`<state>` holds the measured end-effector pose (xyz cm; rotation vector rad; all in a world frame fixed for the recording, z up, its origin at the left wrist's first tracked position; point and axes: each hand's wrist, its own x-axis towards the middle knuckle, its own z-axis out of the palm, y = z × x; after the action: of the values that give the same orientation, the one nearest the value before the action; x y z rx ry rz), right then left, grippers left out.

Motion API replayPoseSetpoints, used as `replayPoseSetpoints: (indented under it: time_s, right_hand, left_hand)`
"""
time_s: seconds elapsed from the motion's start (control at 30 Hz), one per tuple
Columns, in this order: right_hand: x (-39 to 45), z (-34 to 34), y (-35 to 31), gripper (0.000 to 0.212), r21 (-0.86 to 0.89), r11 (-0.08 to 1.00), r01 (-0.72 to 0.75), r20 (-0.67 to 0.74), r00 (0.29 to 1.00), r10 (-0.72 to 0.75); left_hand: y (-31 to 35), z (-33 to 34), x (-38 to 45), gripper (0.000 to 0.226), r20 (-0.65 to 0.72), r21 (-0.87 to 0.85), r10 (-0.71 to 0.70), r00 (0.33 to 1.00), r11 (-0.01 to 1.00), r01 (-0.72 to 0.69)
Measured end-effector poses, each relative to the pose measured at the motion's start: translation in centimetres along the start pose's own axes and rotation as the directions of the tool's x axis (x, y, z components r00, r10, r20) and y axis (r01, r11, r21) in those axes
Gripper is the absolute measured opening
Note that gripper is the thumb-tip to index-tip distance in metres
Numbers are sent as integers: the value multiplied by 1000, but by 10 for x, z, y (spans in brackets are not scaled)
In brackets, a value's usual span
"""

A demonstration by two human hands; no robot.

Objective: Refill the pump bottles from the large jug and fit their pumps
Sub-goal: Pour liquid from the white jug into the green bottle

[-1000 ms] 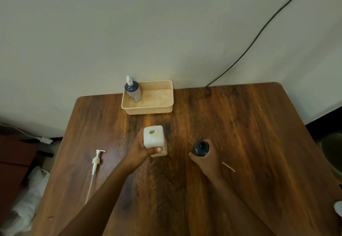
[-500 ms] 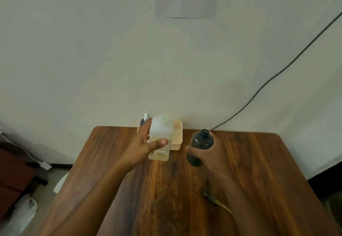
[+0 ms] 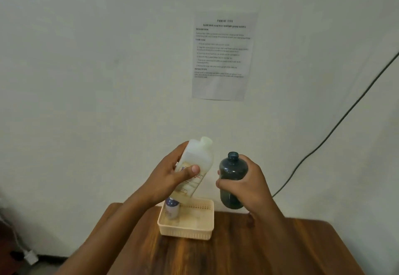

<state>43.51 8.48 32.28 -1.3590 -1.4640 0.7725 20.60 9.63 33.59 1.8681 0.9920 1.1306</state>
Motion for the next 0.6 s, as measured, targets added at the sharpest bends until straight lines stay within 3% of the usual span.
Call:
replayPoseSetpoints:
  time_s: [0.47, 0.6]
  right_hand:
    - [2, -26, -29, 60, -113, 989, 96, 75, 993, -88]
    - [1, -30, -32, 59, -125, 987, 101, 83, 992, -91]
  left_hand:
    - [52, -30, 27, 64, 237, 255, 99, 966, 954, -160]
    - [59, -30, 32, 74, 268, 306, 91, 959, 936, -174]
